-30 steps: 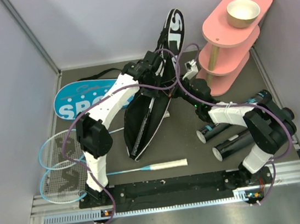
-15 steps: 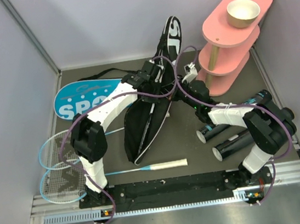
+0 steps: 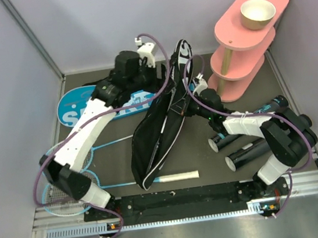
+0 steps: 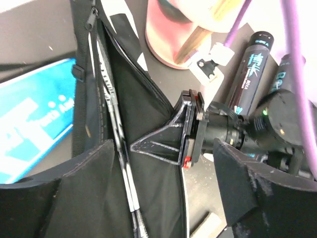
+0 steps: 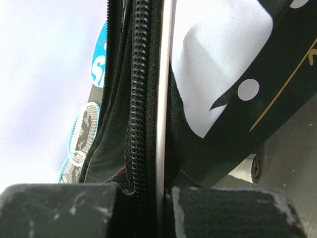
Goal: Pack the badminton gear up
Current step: Place the racket in the racket bag, then adjust the racket bag at the center of the board.
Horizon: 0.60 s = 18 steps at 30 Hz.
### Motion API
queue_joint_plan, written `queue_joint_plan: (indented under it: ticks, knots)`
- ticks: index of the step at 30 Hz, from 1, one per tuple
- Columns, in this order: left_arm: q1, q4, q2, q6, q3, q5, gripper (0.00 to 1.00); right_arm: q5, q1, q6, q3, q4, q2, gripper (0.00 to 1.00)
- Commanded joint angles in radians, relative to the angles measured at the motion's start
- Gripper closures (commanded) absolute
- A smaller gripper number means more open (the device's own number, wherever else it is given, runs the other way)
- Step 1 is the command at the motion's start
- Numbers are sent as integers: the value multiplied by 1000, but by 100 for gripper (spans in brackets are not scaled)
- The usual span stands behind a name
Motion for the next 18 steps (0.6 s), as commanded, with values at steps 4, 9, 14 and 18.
queue_joint_plan:
  ticks: [4, 9, 14, 18]
  knots:
    - [121, 37, -17, 124, -133, 171, 3, -26, -1, 42, 60, 24, -71, 100]
    - [146, -6, 99, 253, -90, 176, 2, -17, -1, 70, 62, -13, -94, 100]
    - [189, -101, 219, 313, -18, 419, 8, 12, 1, 100, 100, -99, -108, 100]
    - [192, -105, 227, 307, -27, 588, 7, 70, 6, 130, 158, -200, -93, 100]
